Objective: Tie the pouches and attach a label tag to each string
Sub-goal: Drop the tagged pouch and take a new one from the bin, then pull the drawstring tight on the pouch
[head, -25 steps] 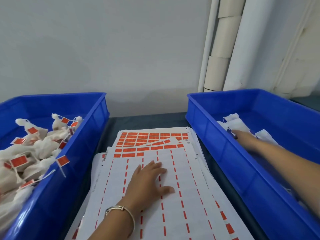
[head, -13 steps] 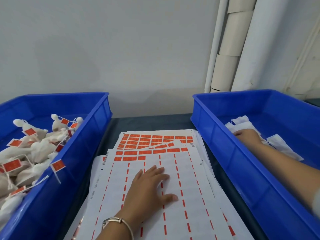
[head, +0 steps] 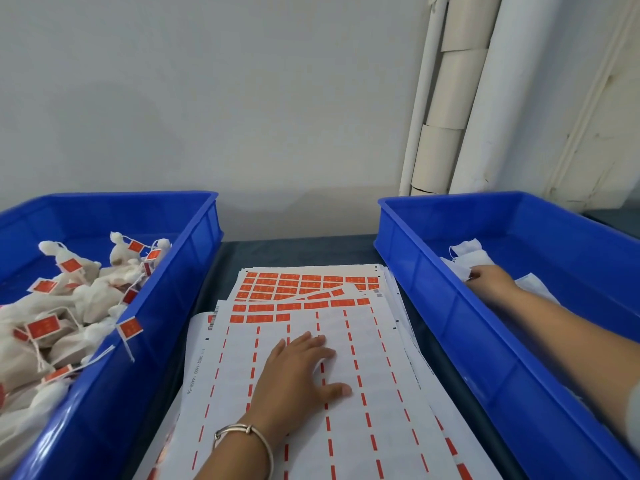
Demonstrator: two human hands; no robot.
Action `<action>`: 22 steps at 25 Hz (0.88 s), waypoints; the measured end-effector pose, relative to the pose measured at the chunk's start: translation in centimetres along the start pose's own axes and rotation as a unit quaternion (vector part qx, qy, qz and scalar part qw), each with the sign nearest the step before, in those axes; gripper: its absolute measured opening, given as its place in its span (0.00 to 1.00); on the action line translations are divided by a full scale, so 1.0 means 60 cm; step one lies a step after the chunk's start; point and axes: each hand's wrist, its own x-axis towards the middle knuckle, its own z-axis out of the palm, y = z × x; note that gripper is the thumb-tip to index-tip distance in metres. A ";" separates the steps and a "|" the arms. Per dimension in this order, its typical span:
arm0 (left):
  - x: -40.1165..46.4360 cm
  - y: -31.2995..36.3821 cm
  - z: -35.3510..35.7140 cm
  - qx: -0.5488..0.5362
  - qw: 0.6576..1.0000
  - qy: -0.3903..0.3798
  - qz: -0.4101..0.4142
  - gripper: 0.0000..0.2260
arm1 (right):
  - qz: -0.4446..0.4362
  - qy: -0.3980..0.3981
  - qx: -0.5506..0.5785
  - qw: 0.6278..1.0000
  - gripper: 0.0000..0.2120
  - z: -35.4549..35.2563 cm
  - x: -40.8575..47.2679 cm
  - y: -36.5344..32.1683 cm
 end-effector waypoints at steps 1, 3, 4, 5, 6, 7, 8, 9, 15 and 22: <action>-0.001 0.000 0.000 0.000 1.000 -0.001 0.000 0.29 | -0.001 -0.005 -0.007 1.000 0.07 -0.001 -0.001 0.004; -0.001 0.001 -0.001 -0.004 1.000 0.000 -0.003 0.29 | -0.016 0.008 0.002 1.000 0.09 -0.005 -0.003 -0.004; 0.000 0.001 -0.001 -0.005 1.000 0.000 -0.003 0.28 | -0.024 0.029 0.002 0.999 0.09 -0.008 -0.007 -0.015; 0.001 0.001 -0.001 -0.004 1.000 -0.001 -0.003 0.29 | -0.046 0.061 -0.005 0.997 0.09 -0.013 -0.005 -0.024; 0.001 0.000 0.000 -0.004 1.000 -0.001 -0.004 0.29 | -0.068 0.093 -0.002 0.993 0.10 -0.019 -0.007 -0.034; 0.002 0.000 0.002 -0.005 1.000 0.002 -0.004 0.29 | -0.092 0.116 0.022 0.989 0.11 -0.024 -0.008 -0.045; 0.002 0.000 0.002 -0.005 1.000 0.007 -0.005 0.29 | -0.113 0.131 0.052 0.984 0.12 -0.029 -0.018 -0.059; 0.002 0.001 0.002 -0.004 1.000 0.011 -0.008 0.29 | -0.137 0.139 0.081 0.978 0.12 -0.033 -0.024 -0.074; 0.002 0.028 -0.037 -0.120 0.991 0.044 -0.044 0.28 | -0.206 0.065 0.234 0.948 0.09 0.021 -0.122 -0.181; -0.015 0.016 -0.131 -0.410 0.885 0.217 -0.045 0.38 | -0.137 -0.055 0.232 0.961 0.09 0.218 -0.226 -0.181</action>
